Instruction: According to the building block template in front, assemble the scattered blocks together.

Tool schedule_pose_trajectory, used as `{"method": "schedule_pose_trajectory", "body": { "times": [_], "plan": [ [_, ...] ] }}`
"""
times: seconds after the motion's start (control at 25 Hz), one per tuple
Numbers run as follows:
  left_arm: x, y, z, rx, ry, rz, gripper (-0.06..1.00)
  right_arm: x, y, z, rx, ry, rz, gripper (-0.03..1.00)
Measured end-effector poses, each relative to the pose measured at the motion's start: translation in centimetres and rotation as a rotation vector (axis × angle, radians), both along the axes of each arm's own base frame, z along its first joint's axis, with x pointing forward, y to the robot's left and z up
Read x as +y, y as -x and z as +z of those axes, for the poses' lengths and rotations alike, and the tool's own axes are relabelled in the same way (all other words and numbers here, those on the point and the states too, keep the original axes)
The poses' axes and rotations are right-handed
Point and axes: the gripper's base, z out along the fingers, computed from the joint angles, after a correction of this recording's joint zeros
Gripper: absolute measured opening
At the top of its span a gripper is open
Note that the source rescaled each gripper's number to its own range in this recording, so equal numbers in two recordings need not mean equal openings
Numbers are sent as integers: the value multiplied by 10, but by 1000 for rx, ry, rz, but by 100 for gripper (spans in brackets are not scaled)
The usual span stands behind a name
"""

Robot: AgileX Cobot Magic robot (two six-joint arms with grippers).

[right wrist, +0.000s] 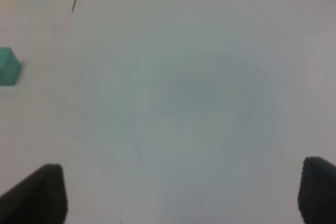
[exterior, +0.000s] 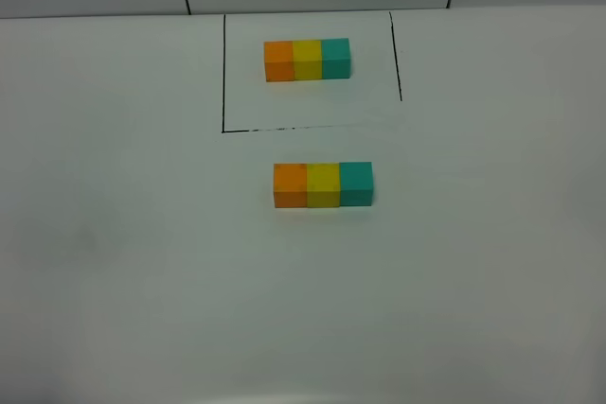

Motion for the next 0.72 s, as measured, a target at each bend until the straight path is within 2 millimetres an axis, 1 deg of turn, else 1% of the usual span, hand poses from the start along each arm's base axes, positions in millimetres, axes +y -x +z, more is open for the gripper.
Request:
{"method": "schedule_pose_trajectory", "body": {
  "times": [0.2, 0.52, 0.72],
  "plan": [
    [0, 0, 0, 0, 0, 0, 100, 0, 0, 0, 0, 0, -12, 76],
    [0, 0, 0, 0, 0, 0, 100, 2, 1, 0, 0, 0, -176, 73],
    [0, 0, 0, 0, 0, 0, 100, 3, 1, 0, 0, 0, -241, 73]
  ]
}}
